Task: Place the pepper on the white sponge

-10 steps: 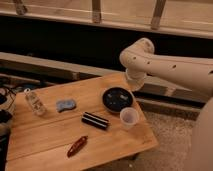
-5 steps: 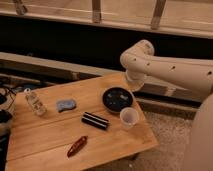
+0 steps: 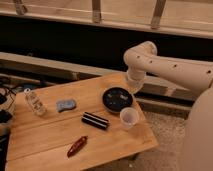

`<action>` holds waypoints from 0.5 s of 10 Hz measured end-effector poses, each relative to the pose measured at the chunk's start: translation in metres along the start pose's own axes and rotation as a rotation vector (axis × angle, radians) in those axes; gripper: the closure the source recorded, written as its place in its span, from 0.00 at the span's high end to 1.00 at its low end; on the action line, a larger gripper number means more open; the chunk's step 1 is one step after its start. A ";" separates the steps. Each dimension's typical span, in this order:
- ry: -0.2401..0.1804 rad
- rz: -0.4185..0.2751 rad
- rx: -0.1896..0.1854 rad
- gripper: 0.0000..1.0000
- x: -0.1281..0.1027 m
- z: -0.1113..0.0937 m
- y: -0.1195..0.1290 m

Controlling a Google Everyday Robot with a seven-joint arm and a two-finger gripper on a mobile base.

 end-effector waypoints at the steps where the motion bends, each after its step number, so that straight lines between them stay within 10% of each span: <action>1: 0.001 -0.014 -0.063 0.69 0.009 -0.001 0.017; 5: 0.006 -0.100 -0.397 0.80 0.036 -0.017 0.080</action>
